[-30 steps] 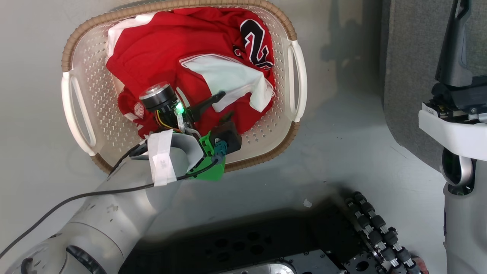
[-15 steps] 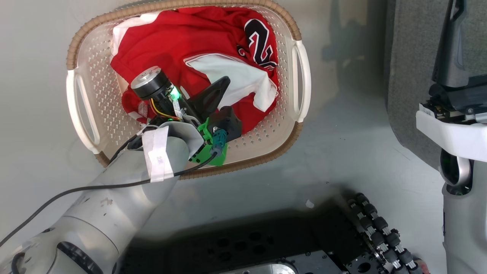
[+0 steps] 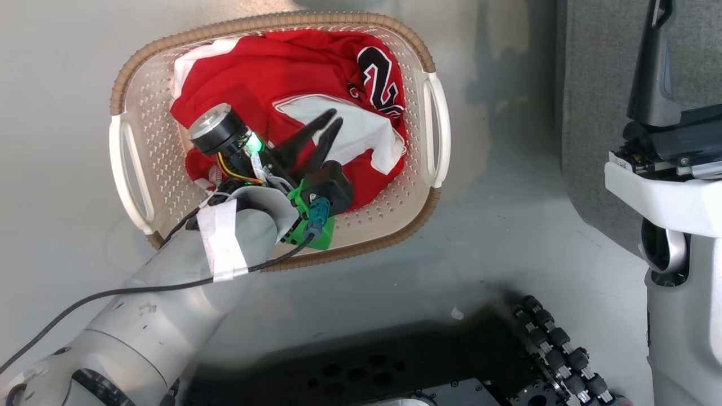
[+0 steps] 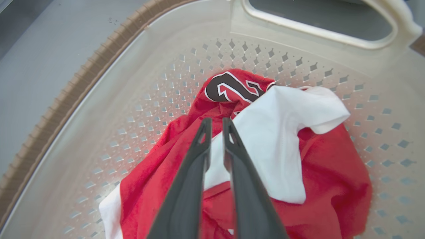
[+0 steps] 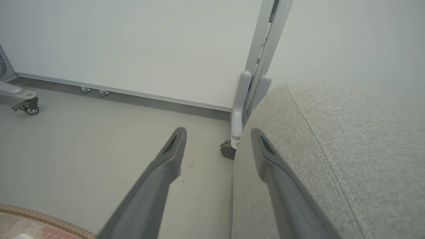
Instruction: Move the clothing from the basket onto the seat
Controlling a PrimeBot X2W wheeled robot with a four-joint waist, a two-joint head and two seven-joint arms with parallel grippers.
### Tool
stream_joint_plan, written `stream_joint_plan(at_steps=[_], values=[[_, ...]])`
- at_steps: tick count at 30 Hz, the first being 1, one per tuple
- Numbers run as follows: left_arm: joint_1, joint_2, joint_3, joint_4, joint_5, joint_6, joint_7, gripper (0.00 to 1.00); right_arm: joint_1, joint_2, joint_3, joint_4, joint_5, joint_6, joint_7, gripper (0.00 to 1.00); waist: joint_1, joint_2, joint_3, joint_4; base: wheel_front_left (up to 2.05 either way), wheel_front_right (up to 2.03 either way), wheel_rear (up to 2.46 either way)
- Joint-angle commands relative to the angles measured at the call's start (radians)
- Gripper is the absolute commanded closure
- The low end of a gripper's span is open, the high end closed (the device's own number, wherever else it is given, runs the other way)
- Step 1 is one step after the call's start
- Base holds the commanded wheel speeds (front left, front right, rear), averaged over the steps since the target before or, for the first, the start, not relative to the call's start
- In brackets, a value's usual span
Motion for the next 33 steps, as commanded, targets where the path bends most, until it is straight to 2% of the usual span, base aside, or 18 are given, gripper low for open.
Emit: stream_joint_plan(at_steps=[1, 7, 11, 15, 24, 25, 26, 27, 33], values=[[0.016, 0.009, 0.001, 0.009, -0.015, -0.007, 0.0, 0.0, -0.009, 0.002, 0.001, -0.004, 0.003, 0.0, -0.003, 0.0, 0.0001, 0.0, 0.005, -0.002, 0.0, 0.0, 0.0], [-0.005, -0.015, -0.019, 0.108, -0.032, -0.101, 0.0, 0.0, -0.002, 0.0, 0.003, -0.011, -0.001, 0.0, -0.003, 0.0, 0.0001, 0.0, 0.033, -0.011, 0.0, 0.0, 0.0], [-0.035, -0.035, -0.033, 0.166, -0.029, -0.127, 0.0, 0.0, -0.005, -0.001, 0.004, -0.019, -0.003, 0.0, -0.003, 0.0, 0.0001, 0.0, 0.056, -0.016, 0.0, 0.0, 0.0], [-0.064, -0.067, -0.043, 0.255, -0.025, -0.128, 0.0, 0.0, -0.003, -0.009, 0.01, -0.023, -0.01, 0.0, -0.003, 0.0, 0.0001, 0.0, 0.075, -0.018, 0.0, 0.0, 0.0], [-0.132, -0.116, -0.076, 0.393, -0.001, -0.071, 0.0, 0.0, -0.008, -0.023, 0.017, -0.039, -0.013, 0.0, -0.003, 0.0, 0.0001, 0.0, 0.107, -0.027, 0.0, 0.0, 0.0], [-0.135, -0.119, -0.081, 0.403, 0.0, -0.067, 0.0, 0.15, -0.006, -0.024, 0.016, -0.04, -0.013, 0.0, -0.003, 0.0, 0.0001, 0.0, 0.108, -0.026, 0.0, 0.0, 0.0], [-0.139, -0.12, -0.083, 0.403, 0.0, -0.063, 0.0, 0.75, -0.004, -0.025, 0.016, -0.04, -0.013, 0.0, -0.003, 0.0, 0.0001, 0.0, 0.108, -0.026, 0.0, 0.0, 0.0], [-0.143, -0.122, -0.086, 0.399, -0.002, -0.061, 0.0, 1.0, -0.001, -0.027, 0.015, -0.04, -0.013, 0.0, -0.003, 0.0, 0.0001, 0.0, 0.108, -0.026, 0.0, 0.0, 0.0], [-0.114, -0.124, -0.089, 0.344, -0.024, -0.069, 0.0, 1.0, 0.009, -0.034, 0.016, -0.02, -0.022, 0.0, -0.003, 0.0, 0.0001, 0.0, 0.069, -0.017, 0.0, 0.0, 0.0]])
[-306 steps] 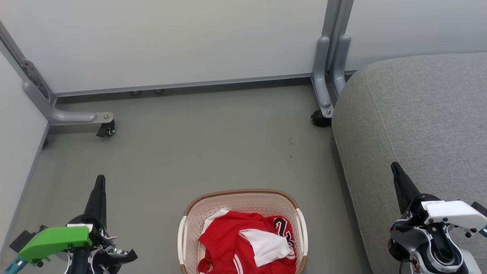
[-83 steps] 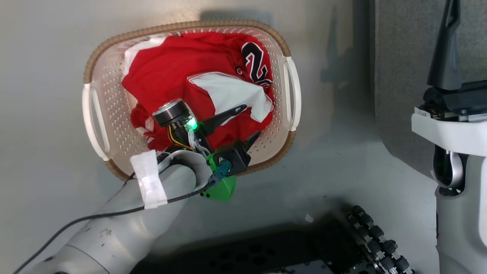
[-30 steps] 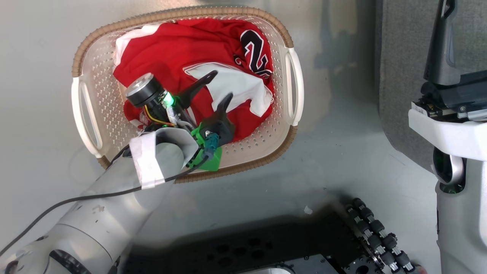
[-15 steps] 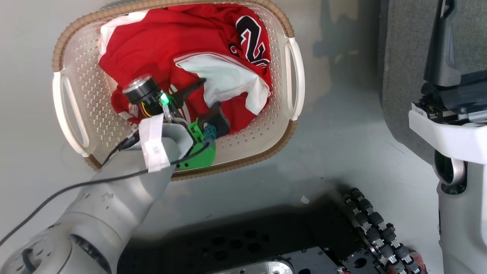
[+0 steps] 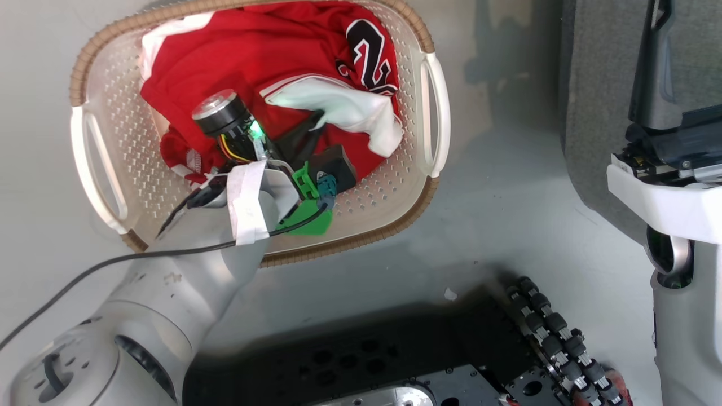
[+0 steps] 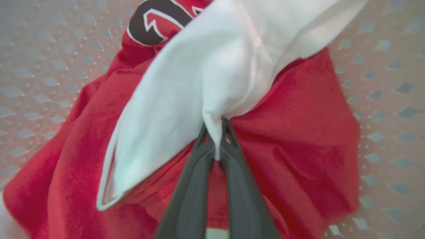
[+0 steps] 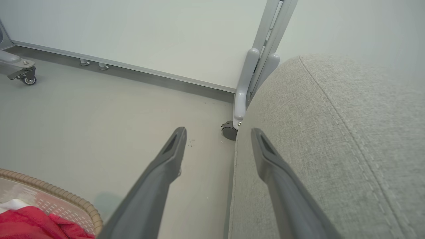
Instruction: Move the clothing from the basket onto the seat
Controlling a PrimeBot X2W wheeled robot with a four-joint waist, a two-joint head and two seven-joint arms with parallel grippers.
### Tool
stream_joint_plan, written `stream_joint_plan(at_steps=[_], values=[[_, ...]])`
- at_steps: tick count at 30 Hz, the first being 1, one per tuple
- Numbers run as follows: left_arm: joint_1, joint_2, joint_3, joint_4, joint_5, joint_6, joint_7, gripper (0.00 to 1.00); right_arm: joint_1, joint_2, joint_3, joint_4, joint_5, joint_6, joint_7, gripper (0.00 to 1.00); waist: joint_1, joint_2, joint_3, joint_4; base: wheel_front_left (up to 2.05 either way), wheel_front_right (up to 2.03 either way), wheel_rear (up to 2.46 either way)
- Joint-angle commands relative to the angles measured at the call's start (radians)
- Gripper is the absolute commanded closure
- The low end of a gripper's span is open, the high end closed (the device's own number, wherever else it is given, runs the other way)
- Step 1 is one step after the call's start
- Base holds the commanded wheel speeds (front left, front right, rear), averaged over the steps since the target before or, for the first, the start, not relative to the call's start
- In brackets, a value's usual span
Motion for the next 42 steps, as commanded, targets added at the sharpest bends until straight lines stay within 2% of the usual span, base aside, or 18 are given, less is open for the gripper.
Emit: stream_joint_plan(at_steps=[1, 5, 10, 18, 24, 35, 42], values=[[0.021, 0.002, 0.002, -0.015, -0.012, -0.004, 0.001, 1.0, 0.004, -0.005, 0.002, 0.006, -0.011, 0.0, -0.003, 0.0, 0.0, 0.0, -0.04, 0.006, 0.0, 0.0, 0.0], [0.062, 0.0, 0.014, -0.058, -0.039, 0.004, 0.001, 1.0, 0.011, -0.002, 0.01, 0.023, -0.007, 0.0, -0.003, 0.0, 0.0, 0.0, -0.123, 0.013, 0.0, 0.0, 0.0], [0.158, 0.002, 0.064, -0.14, -0.104, 0.017, 0.001, 1.0, 0.043, -0.001, 0.021, 0.058, -0.004, 0.0, -0.003, 0.0, 0.0, 0.0, -0.275, 0.02, 0.0, 0.0, 0.0], [0.338, 0.022, 0.194, -0.251, -0.207, 0.044, 0.001, 1.0, 0.124, 0.007, 0.033, 0.104, 0.025, 0.0, -0.003, 0.0, 0.0, 0.0, -0.53, 0.052, 0.0, 0.0, 0.0], [0.463, 0.034, 0.282, -0.323, -0.25, 0.045, 0.0, 1.0, 0.194, 0.005, 0.072, 0.153, 0.045, 0.0, -0.003, 0.0, 0.0, 0.0, -0.714, 0.065, 0.0, 0.0, 0.0], [0.636, 0.067, 0.432, -0.533, -0.227, 0.06, 0.0, 1.0, 0.347, 0.001, 0.129, 0.222, 0.07, 0.0, -0.003, 0.0, 0.0, 0.0, -0.989, 0.091, 0.0, 0.0, 0.0], [0.692, 0.064, 0.511, -0.691, -0.194, 0.063, 0.0, 1.0, 0.414, -0.002, 0.129, 0.236, 0.083, 0.0, -0.003, 0.0, 0.0, 0.0, -1.087, 0.105, 0.0, 0.0, 0.0]])
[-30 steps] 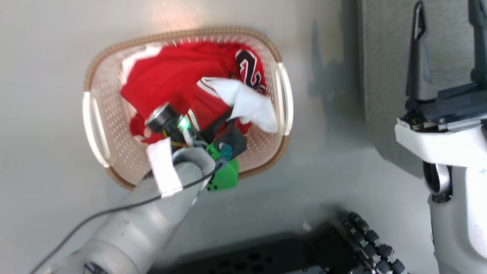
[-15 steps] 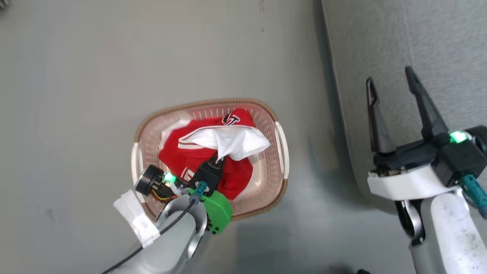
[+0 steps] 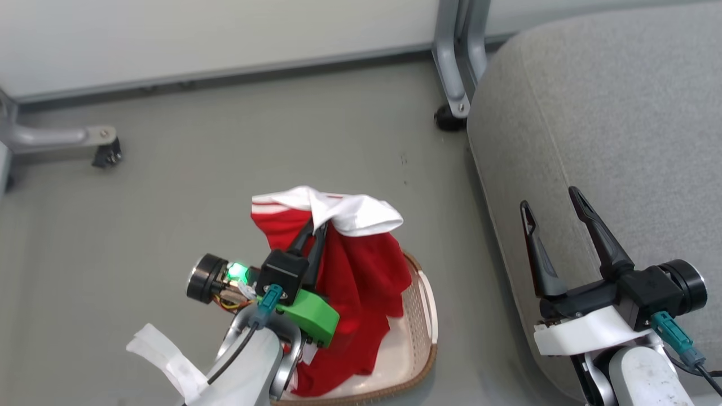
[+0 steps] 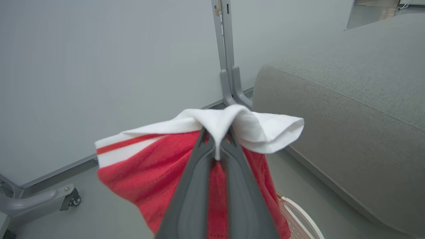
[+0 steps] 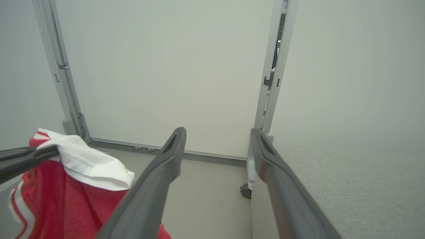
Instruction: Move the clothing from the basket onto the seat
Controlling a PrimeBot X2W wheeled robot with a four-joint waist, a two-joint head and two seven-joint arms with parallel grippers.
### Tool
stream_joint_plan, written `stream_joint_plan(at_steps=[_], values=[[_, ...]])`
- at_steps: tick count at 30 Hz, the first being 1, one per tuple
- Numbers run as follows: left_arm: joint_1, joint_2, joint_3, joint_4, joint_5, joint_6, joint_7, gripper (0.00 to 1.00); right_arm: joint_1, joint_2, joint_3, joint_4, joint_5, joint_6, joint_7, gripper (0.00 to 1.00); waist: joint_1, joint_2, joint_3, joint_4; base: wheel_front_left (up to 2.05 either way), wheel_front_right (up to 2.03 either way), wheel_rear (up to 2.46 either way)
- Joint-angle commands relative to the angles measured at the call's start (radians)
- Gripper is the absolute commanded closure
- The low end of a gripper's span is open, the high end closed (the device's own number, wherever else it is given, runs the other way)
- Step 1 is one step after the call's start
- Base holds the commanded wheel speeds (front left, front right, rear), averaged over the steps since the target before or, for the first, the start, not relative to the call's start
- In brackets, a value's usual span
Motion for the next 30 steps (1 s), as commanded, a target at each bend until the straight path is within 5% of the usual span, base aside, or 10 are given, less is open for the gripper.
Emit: stream_joint_plan(at_steps=[1, 14, 30], values=[[0.016, 0.004, 0.015, -0.031, 0.017, 0.003, 0.0, 1.0, 0.02, -0.005, 0.002, 0.001, 0.003, 0.0, -0.003, 0.0, 0.0001, 0.0, -0.136, 0.034, 0.0, 0.0, 0.0], [-0.046, -0.024, 0.092, -0.313, 0.099, -0.015, 0.0, 1.0, 0.04, -0.001, 0.025, 0.012, 0.015, 0.0, -0.003, 0.0, 0.0001, 0.0, -0.165, 0.053, 0.0, 0.0, 0.0], [-0.035, -0.035, 0.098, -0.396, 0.113, -0.057, 0.0, 1.0, 0.043, -0.001, 0.098, 0.024, 0.055, 0.0, -0.003, 0.0, 0.0001, 0.0, -0.175, 0.059, 0.0, 0.0, 0.0]])
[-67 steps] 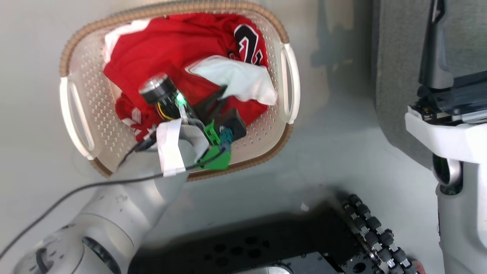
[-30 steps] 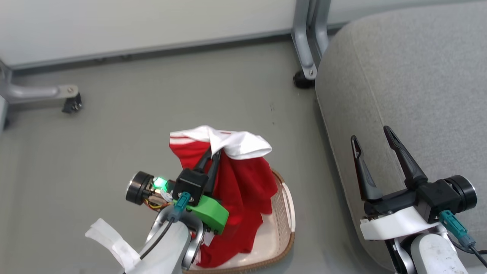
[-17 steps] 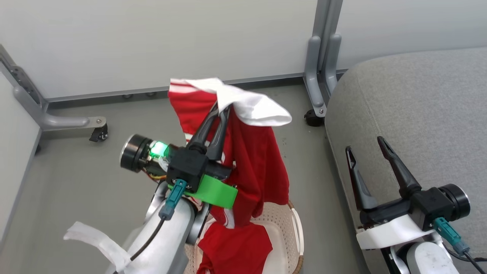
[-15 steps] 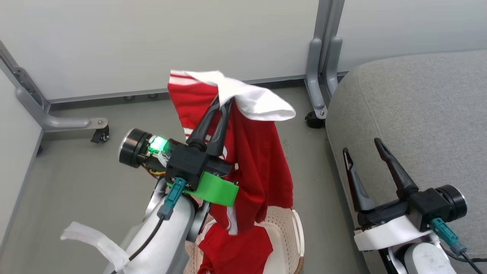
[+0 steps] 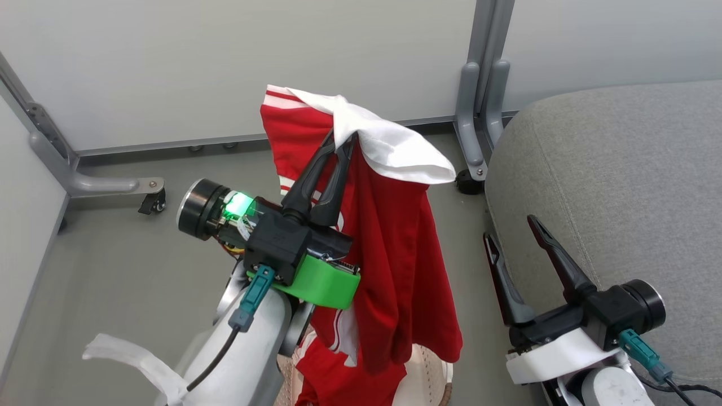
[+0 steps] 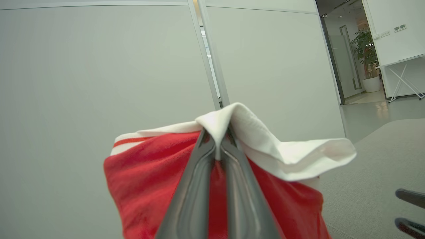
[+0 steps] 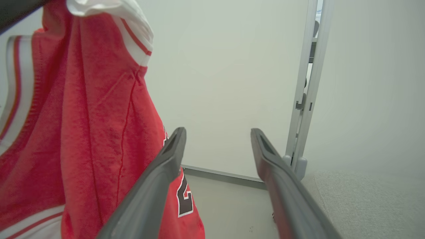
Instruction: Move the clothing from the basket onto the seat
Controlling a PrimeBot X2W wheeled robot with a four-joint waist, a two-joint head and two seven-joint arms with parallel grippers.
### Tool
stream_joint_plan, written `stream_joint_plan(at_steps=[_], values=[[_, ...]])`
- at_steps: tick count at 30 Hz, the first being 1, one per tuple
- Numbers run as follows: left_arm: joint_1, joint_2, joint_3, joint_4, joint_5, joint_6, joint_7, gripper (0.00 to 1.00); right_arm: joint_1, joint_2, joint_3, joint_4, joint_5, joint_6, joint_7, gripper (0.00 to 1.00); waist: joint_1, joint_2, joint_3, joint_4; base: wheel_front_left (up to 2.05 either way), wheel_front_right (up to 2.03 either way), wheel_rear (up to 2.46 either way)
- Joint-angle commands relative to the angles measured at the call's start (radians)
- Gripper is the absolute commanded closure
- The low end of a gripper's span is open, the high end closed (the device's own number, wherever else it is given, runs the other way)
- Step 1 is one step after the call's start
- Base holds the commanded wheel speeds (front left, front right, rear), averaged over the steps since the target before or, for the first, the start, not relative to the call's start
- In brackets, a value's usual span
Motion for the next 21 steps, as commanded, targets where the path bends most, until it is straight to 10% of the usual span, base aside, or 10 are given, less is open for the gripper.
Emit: stream_joint_plan(at_steps=[1, 12, 21], values=[[0.009, -0.001, -0.001, 0.0, 0.0, -0.007, 0.0, 1.0, 0.005, -0.009, 0.009, 0.002, 0.007, 0.0, -0.003, 0.0, 0.0001, -0.0001, 0.001, 0.003, 0.0, 0.0, 0.0], [0.017, -0.016, -0.054, 0.014, -0.007, -0.037, 0.0, 1.0, -0.079, -0.056, 0.204, -0.006, 0.119, 0.0, -0.003, 0.0, 0.0001, -0.0001, 0.001, 0.015, 0.0, 0.0, 0.0], [0.019, -0.023, -0.119, -0.026, -0.036, -0.058, 0.004, 1.0, -0.115, -0.051, 0.174, 0.077, 0.103, 0.0, -0.003, 0.0, 0.0001, -0.0001, -0.003, 0.043, 0.0, 0.0, 0.0]])
